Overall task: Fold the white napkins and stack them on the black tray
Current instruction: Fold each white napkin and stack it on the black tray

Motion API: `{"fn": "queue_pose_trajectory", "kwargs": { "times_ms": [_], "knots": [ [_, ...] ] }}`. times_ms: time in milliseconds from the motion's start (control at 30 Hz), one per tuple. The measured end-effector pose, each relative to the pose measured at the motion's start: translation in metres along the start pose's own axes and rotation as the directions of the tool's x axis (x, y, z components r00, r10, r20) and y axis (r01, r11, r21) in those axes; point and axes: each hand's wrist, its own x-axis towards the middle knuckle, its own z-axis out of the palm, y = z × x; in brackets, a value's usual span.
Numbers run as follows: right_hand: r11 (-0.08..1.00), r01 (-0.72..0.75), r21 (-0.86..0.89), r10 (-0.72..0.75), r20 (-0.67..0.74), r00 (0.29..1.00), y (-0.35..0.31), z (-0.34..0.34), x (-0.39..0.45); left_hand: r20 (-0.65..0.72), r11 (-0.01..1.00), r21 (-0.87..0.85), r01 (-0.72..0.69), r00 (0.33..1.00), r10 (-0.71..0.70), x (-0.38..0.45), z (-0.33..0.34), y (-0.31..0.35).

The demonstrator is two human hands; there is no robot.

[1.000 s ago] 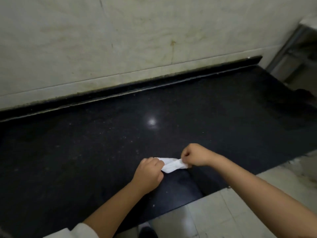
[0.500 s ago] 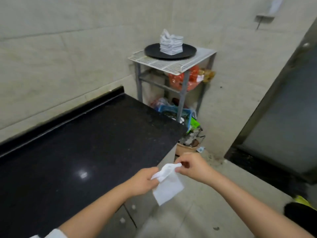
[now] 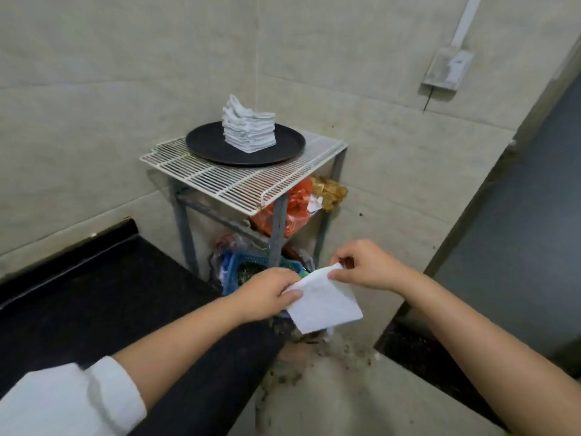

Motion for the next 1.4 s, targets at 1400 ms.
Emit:
{"fn": "queue_pose_trajectory", "kwargs": {
  "times_ms": [1400],
  "knots": [
    [0.671,0.736,0.086,-0.740,0.008,0.673,0.141,-0.125,0.534,-0.676,0.479,0.142,0.866,0.438,-0.592,0.323,-0.231,-0.182]
  ]
}}
